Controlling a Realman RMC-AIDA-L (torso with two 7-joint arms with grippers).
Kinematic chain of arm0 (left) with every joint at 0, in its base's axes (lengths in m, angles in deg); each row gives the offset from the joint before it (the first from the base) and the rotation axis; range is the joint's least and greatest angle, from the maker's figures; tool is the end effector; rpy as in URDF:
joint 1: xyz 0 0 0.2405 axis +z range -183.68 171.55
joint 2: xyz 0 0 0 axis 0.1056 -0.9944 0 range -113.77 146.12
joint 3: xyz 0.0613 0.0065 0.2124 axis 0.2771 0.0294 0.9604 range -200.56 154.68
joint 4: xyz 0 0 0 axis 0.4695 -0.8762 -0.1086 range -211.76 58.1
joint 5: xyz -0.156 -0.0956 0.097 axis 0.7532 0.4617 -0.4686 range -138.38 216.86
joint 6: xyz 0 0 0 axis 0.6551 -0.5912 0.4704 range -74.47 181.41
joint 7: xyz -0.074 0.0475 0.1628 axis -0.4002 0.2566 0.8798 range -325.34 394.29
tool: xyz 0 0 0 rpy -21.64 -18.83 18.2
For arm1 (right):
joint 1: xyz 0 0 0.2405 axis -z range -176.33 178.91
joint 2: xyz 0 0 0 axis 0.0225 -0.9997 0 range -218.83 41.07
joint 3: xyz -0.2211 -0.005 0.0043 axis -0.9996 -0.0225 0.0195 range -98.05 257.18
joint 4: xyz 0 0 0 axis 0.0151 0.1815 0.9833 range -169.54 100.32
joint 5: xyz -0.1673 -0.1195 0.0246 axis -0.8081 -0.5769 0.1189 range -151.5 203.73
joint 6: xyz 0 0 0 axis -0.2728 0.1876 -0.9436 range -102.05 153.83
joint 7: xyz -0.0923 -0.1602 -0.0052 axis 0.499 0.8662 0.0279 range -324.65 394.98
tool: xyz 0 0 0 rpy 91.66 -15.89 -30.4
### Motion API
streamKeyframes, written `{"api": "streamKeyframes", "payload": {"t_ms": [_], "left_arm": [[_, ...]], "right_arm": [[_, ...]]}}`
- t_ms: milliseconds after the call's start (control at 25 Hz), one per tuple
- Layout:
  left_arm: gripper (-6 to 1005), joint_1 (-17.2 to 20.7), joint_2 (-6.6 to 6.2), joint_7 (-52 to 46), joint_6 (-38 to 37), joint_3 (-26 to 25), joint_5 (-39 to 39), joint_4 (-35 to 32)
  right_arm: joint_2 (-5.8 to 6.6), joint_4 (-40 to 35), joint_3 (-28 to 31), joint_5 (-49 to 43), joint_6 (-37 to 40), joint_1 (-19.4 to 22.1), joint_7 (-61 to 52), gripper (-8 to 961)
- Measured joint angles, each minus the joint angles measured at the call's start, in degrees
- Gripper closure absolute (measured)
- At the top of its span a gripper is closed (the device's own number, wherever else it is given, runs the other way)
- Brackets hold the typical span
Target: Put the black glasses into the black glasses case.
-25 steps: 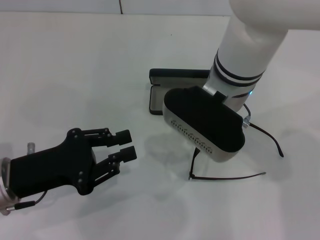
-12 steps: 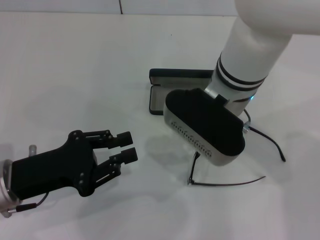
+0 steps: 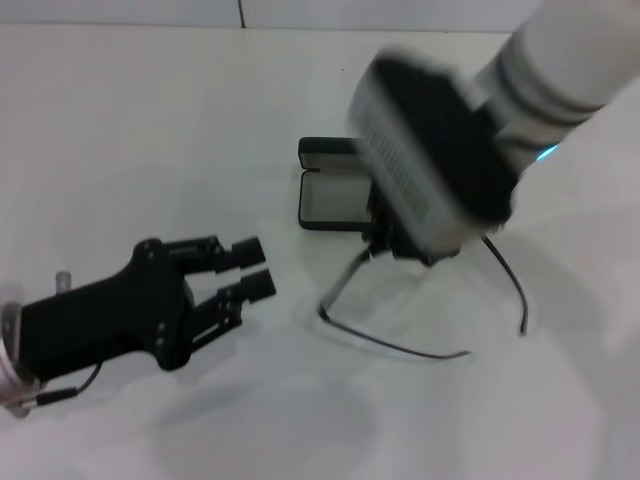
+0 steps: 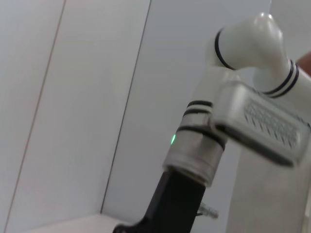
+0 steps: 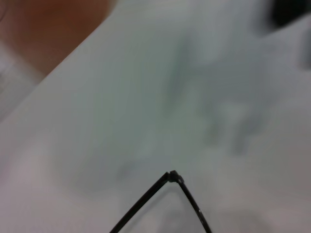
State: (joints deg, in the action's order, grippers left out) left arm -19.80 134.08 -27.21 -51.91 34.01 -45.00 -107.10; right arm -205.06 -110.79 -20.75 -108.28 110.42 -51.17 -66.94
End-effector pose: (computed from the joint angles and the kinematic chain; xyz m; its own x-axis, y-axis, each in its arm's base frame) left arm -0.2133 0.2338 -0.0083 0.5784 0.1832 0.7949 0.3625 -0.9307 -0.0493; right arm 0.0474 0.3256 -0.0822 0.7420 0.5603 0.3681 0.5678 -0.8172 0.0991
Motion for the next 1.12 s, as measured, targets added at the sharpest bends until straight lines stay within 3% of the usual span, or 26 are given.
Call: {"api": "streamKeyframes", "payload": {"t_ms": [120, 200, 320, 440, 520, 600, 840, 960, 1120], "left_arm": [[734, -0.61, 0.51, 2.13, -1.39, 0.00, 2.34, -0.06], [735, -1.19, 0.87, 4.81, -3.11, 0.00, 4.22, 0.16], [737, -2.04, 1.29, 6.36, -5.54, 0.00, 7.17, 0.22], [840, -3.39, 1.61, 6.42, -8.33, 0.38, 10.18, 0.22], [908, -4.41, 1.75, 6.35, -10.01, 0.66, 11.14, 0.21], [915, -5.27, 1.81, 5.97, -10.89, 1.12, 11.83, 0.22], [935, -5.97, 1.77, 5.96, -11.12, 9.34, 18.26, -0.17], [938, -6.11, 1.77, 6.67, -11.14, 12.57, 20.80, -0.49], [940, -6.44, 1.80, 7.14, -11.15, 13.98, 22.06, -0.50]], "right_arm": [[0.05, -5.33, 9.23, 3.86, 1.98, 4.93, -2.61, 868], [0.16, -7.94, 17.86, 12.64, 2.96, 10.85, -3.42, 875], [0.32, -8.52, 23.42, 21.07, 2.96, 16.38, -2.22, 882], [0.13, -6.98, 27.57, 30.69, 2.33, 22.85, 2.25, 884], [0.15, -3.83, 28.42, 38.10, 2.11, 26.02, 5.94, 885], [0.39, 1.50, 28.66, 47.62, 2.25, 28.88, 11.21, 890], [0.54, 20.64, 30.62, 65.34, 8.72, 29.40, 22.31, 904], [0.63, 28.70, 31.35, 69.03, 11.67, 27.65, 25.41, 905], [0.55, 33.70, 31.48, 69.44, 11.89, 25.59, 26.82, 905]]}}
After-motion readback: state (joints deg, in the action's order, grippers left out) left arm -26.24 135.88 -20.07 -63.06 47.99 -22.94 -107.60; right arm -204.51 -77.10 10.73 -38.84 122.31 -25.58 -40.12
